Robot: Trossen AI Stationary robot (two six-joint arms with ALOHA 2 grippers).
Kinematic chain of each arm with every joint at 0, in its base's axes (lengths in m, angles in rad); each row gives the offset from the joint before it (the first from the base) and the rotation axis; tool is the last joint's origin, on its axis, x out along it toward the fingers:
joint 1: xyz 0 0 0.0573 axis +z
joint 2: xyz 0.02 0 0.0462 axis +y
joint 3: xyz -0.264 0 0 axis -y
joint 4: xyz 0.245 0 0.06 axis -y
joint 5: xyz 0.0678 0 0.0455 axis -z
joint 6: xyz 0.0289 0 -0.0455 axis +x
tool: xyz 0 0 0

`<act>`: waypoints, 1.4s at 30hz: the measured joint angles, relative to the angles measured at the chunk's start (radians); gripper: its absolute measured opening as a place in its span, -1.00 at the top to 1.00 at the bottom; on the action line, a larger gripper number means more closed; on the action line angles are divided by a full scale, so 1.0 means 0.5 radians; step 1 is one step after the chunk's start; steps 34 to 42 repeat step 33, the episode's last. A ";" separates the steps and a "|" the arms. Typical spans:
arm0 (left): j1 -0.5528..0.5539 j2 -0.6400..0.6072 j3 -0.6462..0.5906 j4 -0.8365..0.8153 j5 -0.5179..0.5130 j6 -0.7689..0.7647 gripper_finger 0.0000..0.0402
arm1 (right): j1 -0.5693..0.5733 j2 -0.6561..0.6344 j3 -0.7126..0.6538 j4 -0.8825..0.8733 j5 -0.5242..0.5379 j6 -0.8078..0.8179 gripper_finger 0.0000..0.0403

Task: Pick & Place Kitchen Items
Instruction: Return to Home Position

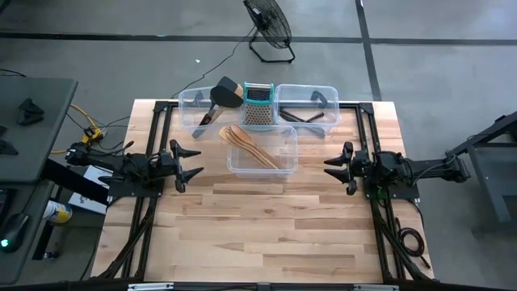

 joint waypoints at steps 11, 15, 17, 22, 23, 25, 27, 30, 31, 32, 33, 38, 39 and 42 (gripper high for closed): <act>0.000 0.000 0.000 0.000 0.024 0.180 -0.37 | 0.000 0.000 -0.002 -0.012 -0.010 0.024 0.31; 0.000 0.000 0.000 0.000 0.027 0.181 -0.37 | 0.000 0.000 -0.002 -0.011 -0.009 0.024 0.31; 0.000 0.000 0.000 0.000 0.027 0.181 -0.37 | 0.000 0.000 -0.002 -0.011 -0.009 0.025 0.31; 0.000 0.000 0.000 0.000 0.028 0.181 -0.37 | 0.000 0.000 -0.002 -0.011 -0.009 0.025 0.31; 0.000 0.000 0.000 0.000 0.028 0.181 -0.37 | 0.000 0.000 -0.002 -0.011 -0.009 0.026 0.31; 0.000 0.000 0.000 0.000 0.028 0.181 -0.37 | 0.000 0.000 -0.002 -0.011 -0.009 0.026 0.31; 0.000 0.000 0.000 0.000 0.029 0.181 -0.37 | 0.000 0.000 -0.002 -0.011 -0.009 0.026 0.31; 0.000 0.000 0.000 0.000 0.029 0.181 -0.37 | 0.000 0.000 -0.002 -0.011 -0.009 0.026 0.31; 0.000 0.000 0.000 0.000 0.029 0.181 -0.37 | 0.000 0.000 -0.002 -0.011 -0.009 0.026 0.31; 0.000 0.000 0.000 0.000 0.029 0.181 -0.37 | 0.000 0.000 -0.002 -0.011 -0.009 0.026 0.31; 0.000 0.001 0.000 0.000 0.029 0.181 -0.37 | 0.000 0.000 -0.002 -0.011 -0.009 0.026 0.31; 0.000 0.001 0.000 0.000 0.029 0.181 -0.37 | 0.000 0.000 -0.002 -0.011 -0.009 0.026 0.31; 0.000 0.001 0.000 0.000 0.029 0.181 -0.37 | 0.000 0.000 -0.002 -0.011 -0.009 0.026 0.31; 0.000 0.001 0.000 0.000 0.029 0.181 -0.37 | 0.000 0.000 -0.002 -0.011 -0.009 0.026 0.31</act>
